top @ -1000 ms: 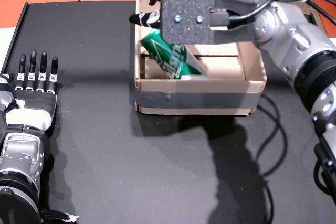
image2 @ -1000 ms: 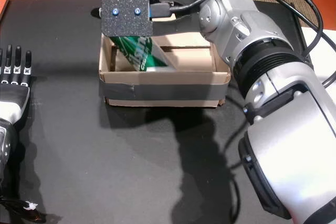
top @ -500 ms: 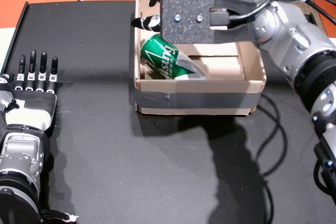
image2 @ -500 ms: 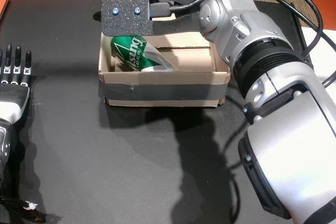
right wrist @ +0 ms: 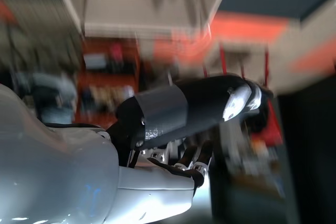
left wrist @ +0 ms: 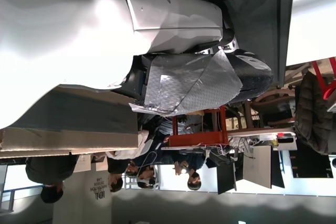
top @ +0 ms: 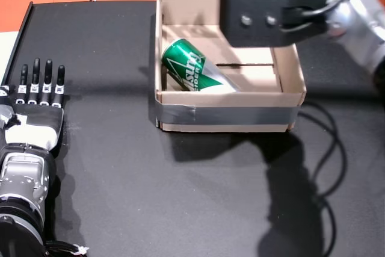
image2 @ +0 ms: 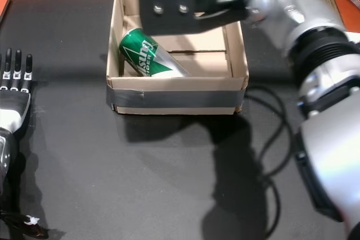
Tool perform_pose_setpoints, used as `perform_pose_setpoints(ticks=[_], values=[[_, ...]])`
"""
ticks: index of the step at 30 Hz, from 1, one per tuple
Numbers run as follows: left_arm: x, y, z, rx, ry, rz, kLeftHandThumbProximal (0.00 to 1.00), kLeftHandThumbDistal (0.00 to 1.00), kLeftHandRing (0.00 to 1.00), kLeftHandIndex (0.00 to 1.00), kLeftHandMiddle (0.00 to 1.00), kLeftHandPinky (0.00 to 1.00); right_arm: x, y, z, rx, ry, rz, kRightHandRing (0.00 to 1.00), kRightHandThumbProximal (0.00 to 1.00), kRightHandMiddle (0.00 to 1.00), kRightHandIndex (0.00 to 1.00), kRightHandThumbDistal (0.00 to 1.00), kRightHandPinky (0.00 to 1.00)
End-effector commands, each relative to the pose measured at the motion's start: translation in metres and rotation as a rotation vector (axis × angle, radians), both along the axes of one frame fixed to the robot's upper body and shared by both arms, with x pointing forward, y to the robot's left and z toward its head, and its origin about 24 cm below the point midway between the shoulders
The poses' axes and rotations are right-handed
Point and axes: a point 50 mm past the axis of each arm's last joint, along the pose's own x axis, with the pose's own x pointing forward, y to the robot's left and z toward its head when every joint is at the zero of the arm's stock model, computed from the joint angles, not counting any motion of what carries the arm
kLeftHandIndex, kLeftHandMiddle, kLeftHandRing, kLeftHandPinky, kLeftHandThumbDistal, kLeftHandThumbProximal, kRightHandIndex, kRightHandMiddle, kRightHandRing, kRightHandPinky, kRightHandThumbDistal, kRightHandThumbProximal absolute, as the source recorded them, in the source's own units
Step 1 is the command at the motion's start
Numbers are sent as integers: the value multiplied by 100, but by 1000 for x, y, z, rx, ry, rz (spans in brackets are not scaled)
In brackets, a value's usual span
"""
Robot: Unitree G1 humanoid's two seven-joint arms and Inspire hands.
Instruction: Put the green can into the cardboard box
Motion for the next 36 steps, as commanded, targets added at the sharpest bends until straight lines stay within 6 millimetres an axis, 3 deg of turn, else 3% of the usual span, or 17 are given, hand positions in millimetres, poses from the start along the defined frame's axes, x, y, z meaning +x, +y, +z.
perform_pose_setpoints(ticks=[1, 2, 4, 7, 14, 17, 19, 20, 22, 23, 24, 28, 32, 36], values=[[-5, 2, -7, -3, 14, 0, 100, 0, 70, 57, 60, 86, -9, -17, 18, 89, -112, 45, 78, 71, 64, 52, 99, 86], [-5, 3, -7, -1, 11, -2, 100, 0, 70, 58, 59, 87, -15, -24, 20, 130, -152, 78, 77, 73, 62, 48, 100, 85], [-6, 4, -7, 4, 11, -3, 100, 0, 70, 57, 59, 87, -29, -38, 19, 211, -203, 163, 78, 68, 62, 47, 85, 85], [-6, 4, -7, 5, 7, -1, 100, 0, 71, 55, 60, 87, -51, -56, 6, 294, -237, 274, 78, 61, 63, 49, 73, 84], [-6, 5, -8, 3, 7, -5, 100, 0, 72, 56, 60, 87, -101, -89, -40, 386, -255, 327, 73, 60, 60, 49, 79, 81], [-7, 5, -8, -6, 1, -4, 100, 0, 73, 57, 60, 87, -126, -107, -60, 482, -248, 343, 73, 53, 61, 48, 56, 82], [-7, 5, -8, -6, 2, -3, 100, 0, 73, 58, 60, 88, -138, -117, -76, 562, -222, 348, 75, 59, 60, 47, 64, 84], [-7, 5, -8, -5, 2, -3, 100, 0, 73, 58, 60, 88, -142, -120, -85, 595, -203, 344, 77, 63, 62, 49, 58, 86], [-7, 5, -8, 0, 3, -5, 100, 0, 73, 57, 60, 87, -151, -124, -106, 664, -156, 326, 75, 71, 63, 51, 56, 88], [-7, 5, -8, 0, 5, -4, 100, 0, 72, 57, 60, 86, -156, -124, -117, 688, -125, 313, 76, 78, 63, 52, 64, 89], [-7, 5, -8, 3, 5, -7, 100, 0, 72, 56, 60, 86, -160, -123, -126, 704, -97, 299, 76, 83, 63, 52, 63, 89], [-7, 5, -8, 1, 7, -10, 100, 0, 72, 57, 60, 85, -171, -120, -150, 747, -10, 249, 75, 79, 63, 51, 66, 91], [-7, 8, -8, -12, 11, -1, 100, 0, 71, 56, 59, 87, -182, -120, -169, 793, 58, 198, 75, 72, 62, 53, 56, 95], [-7, 10, -7, -10, 14, 2, 100, 0, 72, 56, 59, 88, -192, -103, -190, 896, 71, 199, 78, 79, 59, 45, 53, 95]])
